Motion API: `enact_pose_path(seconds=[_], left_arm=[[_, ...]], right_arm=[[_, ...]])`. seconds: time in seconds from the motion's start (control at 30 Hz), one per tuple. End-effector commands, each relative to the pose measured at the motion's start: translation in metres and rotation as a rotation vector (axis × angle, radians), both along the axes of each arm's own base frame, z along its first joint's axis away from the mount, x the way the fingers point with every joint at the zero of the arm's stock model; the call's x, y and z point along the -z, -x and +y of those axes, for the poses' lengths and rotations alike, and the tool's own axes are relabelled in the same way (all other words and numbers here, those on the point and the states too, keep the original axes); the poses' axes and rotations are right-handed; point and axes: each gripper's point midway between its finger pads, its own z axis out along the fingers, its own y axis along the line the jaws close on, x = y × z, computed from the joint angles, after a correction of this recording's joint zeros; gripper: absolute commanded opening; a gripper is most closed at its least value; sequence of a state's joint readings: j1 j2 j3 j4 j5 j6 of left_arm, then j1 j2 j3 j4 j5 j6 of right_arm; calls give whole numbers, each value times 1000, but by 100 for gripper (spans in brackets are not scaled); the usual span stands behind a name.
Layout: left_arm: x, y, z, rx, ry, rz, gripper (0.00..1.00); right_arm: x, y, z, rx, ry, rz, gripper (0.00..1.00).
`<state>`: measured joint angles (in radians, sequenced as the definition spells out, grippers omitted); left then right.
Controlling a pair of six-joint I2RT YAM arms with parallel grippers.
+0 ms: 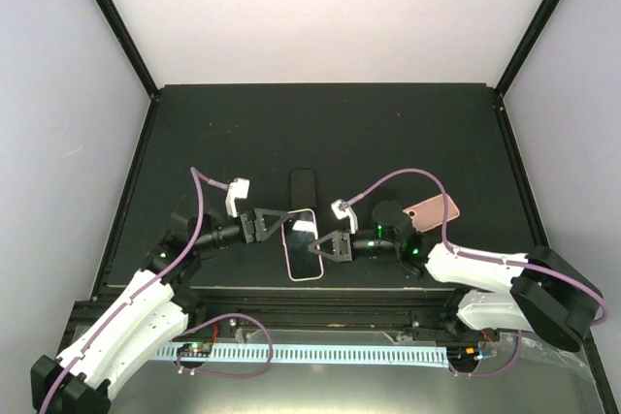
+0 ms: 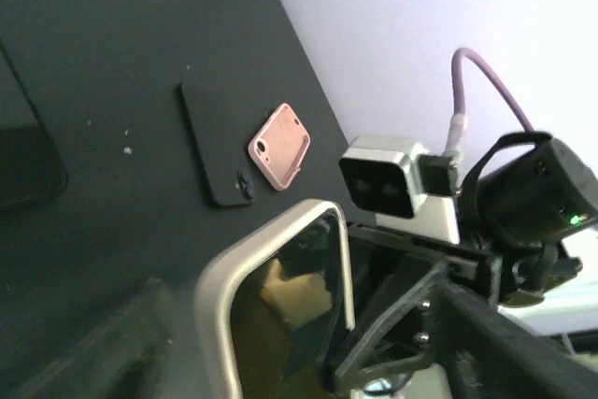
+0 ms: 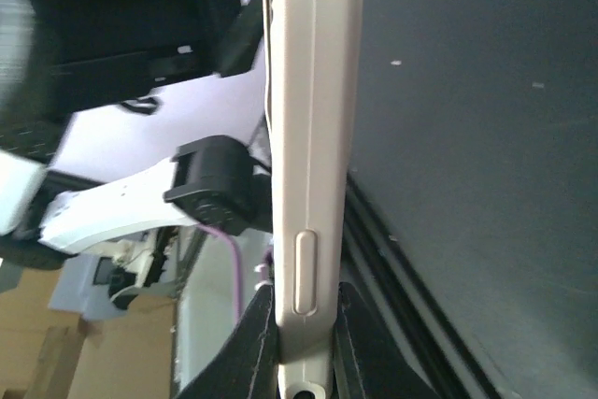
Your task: Put the phone into the phone case
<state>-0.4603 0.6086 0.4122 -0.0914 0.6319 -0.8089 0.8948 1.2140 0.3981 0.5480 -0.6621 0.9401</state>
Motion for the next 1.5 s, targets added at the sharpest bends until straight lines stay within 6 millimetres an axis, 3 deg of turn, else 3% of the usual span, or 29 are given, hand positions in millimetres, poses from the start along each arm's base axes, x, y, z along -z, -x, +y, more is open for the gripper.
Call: enact_pose_path(seconds=[0.0, 0.27, 0.4, 0.63, 0.7, 1.03, 1.13, 1.47], left_arm=[[-2, -4, 11, -62, -82, -5, 97], [13, -4, 26, -124, -167, 20, 99], [26, -4, 29, -131, -213, 44, 99], [32, 3, 26, -86, -220, 68, 99], [34, 2, 26, -89, -222, 72, 99], [41, -1, 18, -53, -216, 96, 99], [39, -2, 17, -52, -219, 91, 99], [43, -6, 20, -60, -264, 109, 99]], right_arm=[[-1, -32, -7, 115, 67, -61, 1], [18, -122, -42, 270, 307, -76, 1], [30, -179, -62, 331, 402, -57, 1], [32, -264, -89, 402, 422, -11, 1], [45, -279, -92, 386, 425, 36, 2], [84, -306, -91, 326, 411, 177, 11], [90, -309, -90, 324, 416, 181, 18], [115, -316, -111, 410, 547, 260, 32]])
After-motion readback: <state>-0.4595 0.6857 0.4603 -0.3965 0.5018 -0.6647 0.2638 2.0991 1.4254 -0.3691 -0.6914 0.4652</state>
